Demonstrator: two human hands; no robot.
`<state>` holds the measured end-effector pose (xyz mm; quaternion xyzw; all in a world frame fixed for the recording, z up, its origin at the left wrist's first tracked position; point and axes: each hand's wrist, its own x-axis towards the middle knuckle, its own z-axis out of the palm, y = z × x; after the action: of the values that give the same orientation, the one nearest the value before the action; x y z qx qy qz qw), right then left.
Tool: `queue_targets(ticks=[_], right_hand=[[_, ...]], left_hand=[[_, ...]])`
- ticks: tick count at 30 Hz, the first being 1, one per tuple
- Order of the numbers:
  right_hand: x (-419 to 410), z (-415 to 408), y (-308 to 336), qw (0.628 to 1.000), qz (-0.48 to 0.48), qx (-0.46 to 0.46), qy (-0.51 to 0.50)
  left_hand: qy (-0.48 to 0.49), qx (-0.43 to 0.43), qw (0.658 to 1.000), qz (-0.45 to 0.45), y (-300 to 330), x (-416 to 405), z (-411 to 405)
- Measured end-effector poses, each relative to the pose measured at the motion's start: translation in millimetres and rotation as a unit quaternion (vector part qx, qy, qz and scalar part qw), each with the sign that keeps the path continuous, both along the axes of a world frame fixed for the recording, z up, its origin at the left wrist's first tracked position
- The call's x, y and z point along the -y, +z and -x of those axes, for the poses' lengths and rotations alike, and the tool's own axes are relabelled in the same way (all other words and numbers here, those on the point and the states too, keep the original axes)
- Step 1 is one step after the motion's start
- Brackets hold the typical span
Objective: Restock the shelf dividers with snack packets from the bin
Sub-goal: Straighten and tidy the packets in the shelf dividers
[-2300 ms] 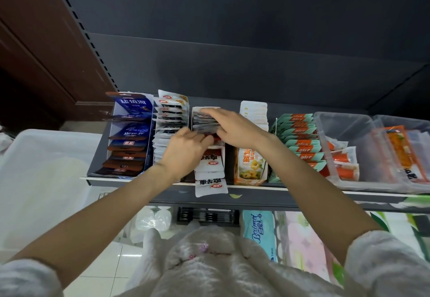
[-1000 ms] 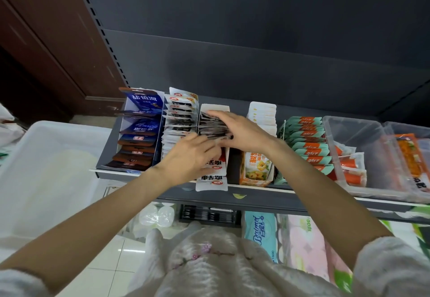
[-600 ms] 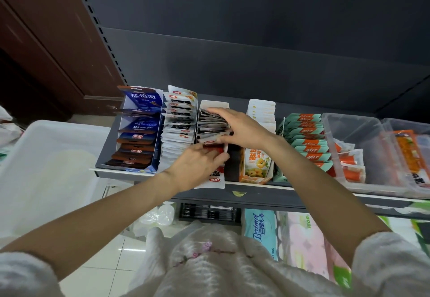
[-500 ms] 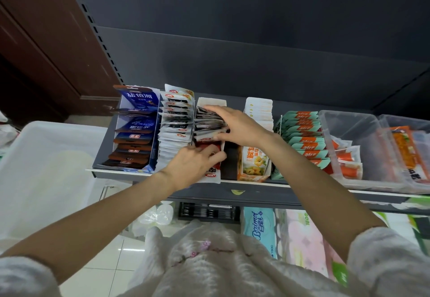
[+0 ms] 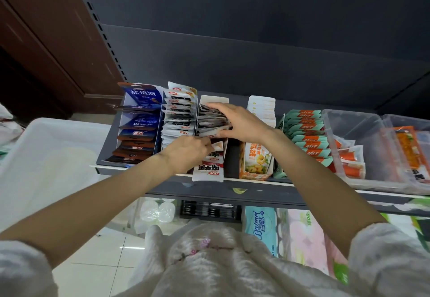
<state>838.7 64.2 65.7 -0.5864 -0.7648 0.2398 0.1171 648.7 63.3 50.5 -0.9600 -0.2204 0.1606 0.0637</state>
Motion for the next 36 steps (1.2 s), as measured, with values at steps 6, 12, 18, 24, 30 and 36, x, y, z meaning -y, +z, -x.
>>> queue_targets(ticks=[6, 12, 18, 24, 30, 36], right_hand=[[1.7, -2.3, -1.9, 1.0, 0.0, -0.002, -0.004], [-0.3, -2.3, -2.5, 1.0, 0.0, 0.005, -0.003], [-0.4, -2.8, -2.2, 1.0, 0.004, -0.006, -0.002], [0.2, -2.9, 0.4, 1.0, 0.005, -0.005, 0.003], [-9.6, 3.1, 8.3, 0.998, -0.016, 0.066, 0.004], [-38.1, 4.1, 20.5, 0.98, 0.099, 0.164, 0.048]], left_hand=[[-0.043, 0.198, 0.979, -0.001, -14.6, -0.2, 10.3], [-0.053, 0.297, 0.951, 0.059, -10.5, -2.2, 22.1], [-0.013, 0.244, 0.969, 0.037, -8.0, 22.9, 34.4], [0.011, 0.316, 0.949, 0.018, -12.2, 20.7, 27.6], [0.102, 0.391, 0.915, -0.015, 11.2, -0.3, 12.1], [0.087, 0.398, 0.913, -0.021, 1.8, 15.1, 18.5]])
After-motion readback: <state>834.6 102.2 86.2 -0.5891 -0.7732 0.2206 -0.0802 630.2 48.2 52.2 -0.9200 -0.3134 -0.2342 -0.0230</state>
